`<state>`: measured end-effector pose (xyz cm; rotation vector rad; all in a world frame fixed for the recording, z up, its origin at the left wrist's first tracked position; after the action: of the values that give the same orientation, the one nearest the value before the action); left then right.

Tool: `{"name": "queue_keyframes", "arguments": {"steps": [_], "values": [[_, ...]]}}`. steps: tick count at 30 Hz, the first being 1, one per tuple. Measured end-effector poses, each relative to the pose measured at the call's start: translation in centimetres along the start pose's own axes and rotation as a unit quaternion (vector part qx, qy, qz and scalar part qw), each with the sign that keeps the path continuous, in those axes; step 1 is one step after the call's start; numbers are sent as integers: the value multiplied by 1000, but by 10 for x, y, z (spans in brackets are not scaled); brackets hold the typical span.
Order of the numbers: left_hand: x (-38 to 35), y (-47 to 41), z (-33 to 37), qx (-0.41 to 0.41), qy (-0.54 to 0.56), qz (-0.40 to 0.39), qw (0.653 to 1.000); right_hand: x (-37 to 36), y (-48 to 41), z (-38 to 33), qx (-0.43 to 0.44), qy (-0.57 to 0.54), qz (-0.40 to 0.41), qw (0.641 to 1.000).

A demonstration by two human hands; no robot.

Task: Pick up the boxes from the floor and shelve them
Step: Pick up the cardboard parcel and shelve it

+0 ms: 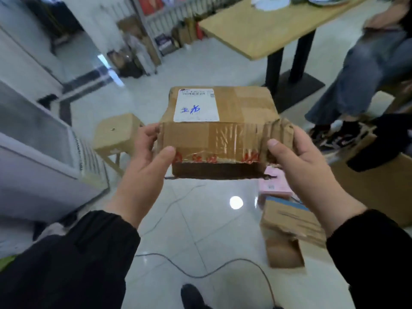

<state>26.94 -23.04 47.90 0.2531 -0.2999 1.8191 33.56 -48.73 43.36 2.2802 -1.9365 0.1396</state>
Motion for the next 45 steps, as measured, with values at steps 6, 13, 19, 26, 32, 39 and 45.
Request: {"name": "queue_keyframes", "arguments": {"steps": [6,13,19,26,32,39,45], "values": [[123,85,77,-45,0,172,984,-79,32,-136,126,-71,-128,981],[237,212,116,-65,-49,385,919,-194,119,-233,204,-80,-254,942],[321,346,132,-44,-81,546,833,-295,233,-277,255,-79,-358,895],[377,481,155,-9,-113,660,743,-382,344,-331,296,-92,-456,834],[358,571,187,-5,-167,765,622,-423,416,-365,357,-100,-542,754],[295,658,222,25,-219,843,490,-435,511,-368,403,-161,-660,614],[236,742,242,78,-247,884,389,-418,612,-352,413,-187,-729,513]]}}
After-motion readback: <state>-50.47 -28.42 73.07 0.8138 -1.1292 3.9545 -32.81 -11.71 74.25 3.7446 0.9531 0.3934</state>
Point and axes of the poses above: each hand's wrist, its own y-axis away from the middle knuckle, its own x-axis out of the back of the hand, z = x × y, the point moved 1 cm from there along -y, towards the middle knuckle, and after that the axes turned 2 degrees about -x, right-handed, at the moved point
